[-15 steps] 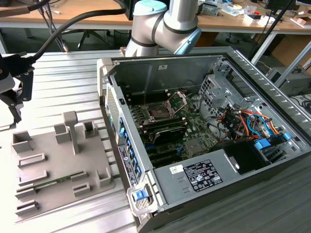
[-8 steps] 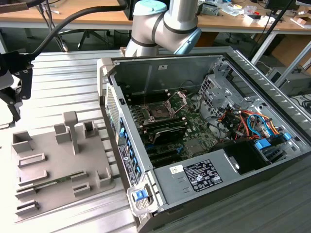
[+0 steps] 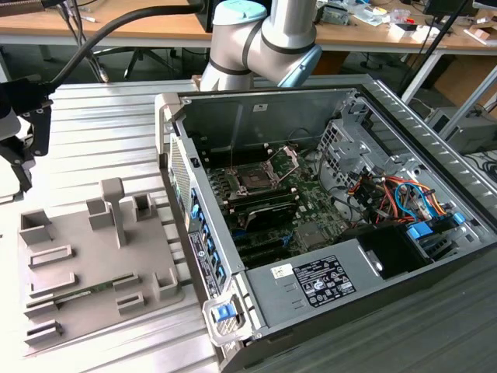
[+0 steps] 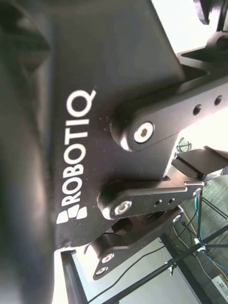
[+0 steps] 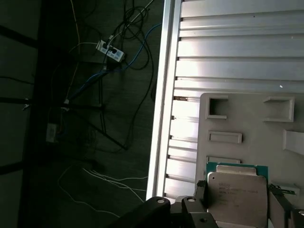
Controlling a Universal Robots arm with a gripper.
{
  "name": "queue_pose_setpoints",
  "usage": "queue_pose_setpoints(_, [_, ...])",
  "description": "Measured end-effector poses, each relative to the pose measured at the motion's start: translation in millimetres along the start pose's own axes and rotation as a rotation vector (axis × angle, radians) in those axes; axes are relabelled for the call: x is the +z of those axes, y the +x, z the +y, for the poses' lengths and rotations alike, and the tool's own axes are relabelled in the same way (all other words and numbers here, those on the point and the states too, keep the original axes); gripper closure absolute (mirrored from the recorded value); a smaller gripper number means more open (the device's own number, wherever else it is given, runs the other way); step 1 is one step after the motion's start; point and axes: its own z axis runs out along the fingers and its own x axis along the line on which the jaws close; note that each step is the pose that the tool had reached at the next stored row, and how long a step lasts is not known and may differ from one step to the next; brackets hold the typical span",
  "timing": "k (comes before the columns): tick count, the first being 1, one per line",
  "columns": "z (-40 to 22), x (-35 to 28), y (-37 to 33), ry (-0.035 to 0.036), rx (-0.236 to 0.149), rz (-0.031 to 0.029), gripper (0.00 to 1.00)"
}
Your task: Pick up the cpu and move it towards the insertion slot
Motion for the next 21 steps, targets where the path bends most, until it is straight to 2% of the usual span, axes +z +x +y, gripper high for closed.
queue_pose_setpoints(1, [-0.1,-0.4,0.0,-0.0035,0.000,-0.0005,0.45])
queue_pose_setpoints(3, [0.0,-1.0,0.0,-0.0150,0.000,-0.0020,0.45])
queue_pose_setpoints(7, [0.0,-2.3,0.0,-0.0507,0.000,-0.0064,0.45])
queue_pose_setpoints(8, [0.1,-3.0,0.0,-0.0535,0.000,-0.0066,0.45])
queue_pose_setpoints(12, [0.1,-8.2,0.0,-0.0545,0.000,-0.0070,0.45])
queue_pose_setpoints(21, [0.0,-8.6,-0.6,-0.0553,0.000,-0.0070,0.45])
